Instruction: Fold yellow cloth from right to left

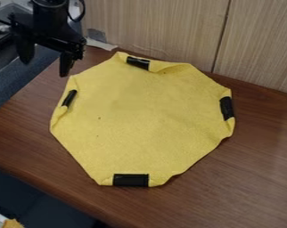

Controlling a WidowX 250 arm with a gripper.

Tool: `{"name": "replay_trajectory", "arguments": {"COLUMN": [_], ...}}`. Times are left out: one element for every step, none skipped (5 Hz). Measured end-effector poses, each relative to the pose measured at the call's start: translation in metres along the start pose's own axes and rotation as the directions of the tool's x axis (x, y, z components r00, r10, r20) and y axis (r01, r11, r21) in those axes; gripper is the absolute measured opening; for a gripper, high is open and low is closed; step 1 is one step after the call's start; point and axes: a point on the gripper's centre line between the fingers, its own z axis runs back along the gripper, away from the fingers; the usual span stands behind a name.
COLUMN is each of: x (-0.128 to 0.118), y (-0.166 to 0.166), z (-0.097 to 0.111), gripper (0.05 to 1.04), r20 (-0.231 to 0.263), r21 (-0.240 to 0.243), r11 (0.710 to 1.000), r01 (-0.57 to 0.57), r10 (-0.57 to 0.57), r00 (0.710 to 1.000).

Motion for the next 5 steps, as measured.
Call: {"name": "replay_trajectory", "arguments": {"x": [-0.002, 0.011, 0.025, 0.041, 0.049], "y": [-0.005, -0.043, -0.082, -0.129, -0.178], "z": [-0.007, 0.012, 0.025, 0.022, 0.017], "gripper": [1.001, 1.001, 1.001, 1.001, 1.001], "r20": [-0.028, -0.017, 0.001, 0.007, 0.004], "r21": [-0.010, -0.084, -0.143, -0.262, -0.324], "r11": [1.000, 0.996, 0.990, 0.964, 0.944], "r01": [-0.001, 0.014, 0.006, 0.037, 0.070], "r10": [0.001, -0.015, -0.006, -0.036, -0.073], "r00": [1.000, 1.000, 1.000, 0.999, 0.997]}}
